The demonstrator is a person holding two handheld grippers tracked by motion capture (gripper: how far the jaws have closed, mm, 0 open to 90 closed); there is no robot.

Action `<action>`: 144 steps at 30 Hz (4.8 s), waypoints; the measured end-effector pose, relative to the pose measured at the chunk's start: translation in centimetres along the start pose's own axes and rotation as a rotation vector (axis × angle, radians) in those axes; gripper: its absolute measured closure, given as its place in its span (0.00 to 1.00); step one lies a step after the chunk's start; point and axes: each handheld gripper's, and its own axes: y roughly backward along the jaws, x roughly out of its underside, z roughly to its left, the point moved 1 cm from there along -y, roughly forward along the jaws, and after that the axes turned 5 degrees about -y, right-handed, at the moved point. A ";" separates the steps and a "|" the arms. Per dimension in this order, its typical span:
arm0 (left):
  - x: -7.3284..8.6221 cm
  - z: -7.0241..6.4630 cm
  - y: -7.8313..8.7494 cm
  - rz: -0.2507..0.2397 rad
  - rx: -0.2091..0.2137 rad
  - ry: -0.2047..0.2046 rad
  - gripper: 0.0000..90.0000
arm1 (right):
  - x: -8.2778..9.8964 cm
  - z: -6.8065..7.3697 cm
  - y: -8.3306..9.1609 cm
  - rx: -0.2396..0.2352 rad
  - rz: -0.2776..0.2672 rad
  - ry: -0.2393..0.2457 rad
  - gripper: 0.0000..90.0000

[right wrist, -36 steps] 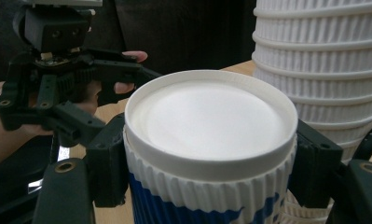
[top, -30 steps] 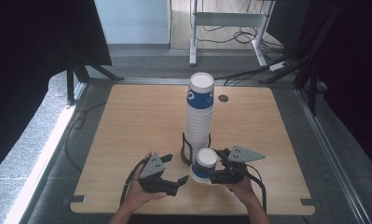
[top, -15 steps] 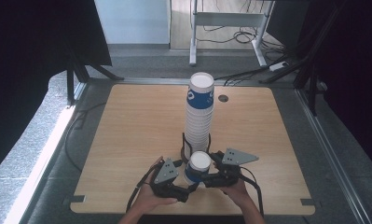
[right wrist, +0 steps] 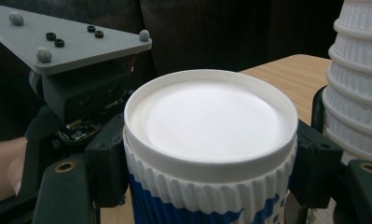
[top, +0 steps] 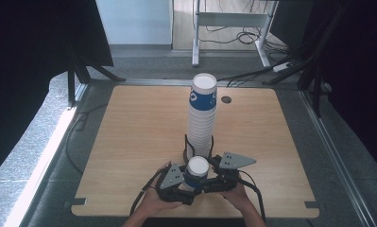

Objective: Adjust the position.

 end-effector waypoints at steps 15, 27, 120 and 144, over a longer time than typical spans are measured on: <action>0.4 0.3 0.1 0.011 -0.006 -0.020 0.22 | 0.1 -0.2 -0.1 -0.009 0.024 -0.033 0.25; 0.6 1.2 0.9 0.052 -0.082 -0.079 0.22 | -0.7 -0.5 1.4 0.012 0.003 -0.026 0.22; 1.4 -1.4 -0.9 0.242 -0.238 -0.414 0.19 | 2.4 -2.1 0.2 -0.096 0.213 -0.096 0.30; 1.5 -0.9 -0.8 0.271 -0.234 -0.450 0.22 | 0.4 -2.0 3.2 -0.043 0.278 -0.029 0.21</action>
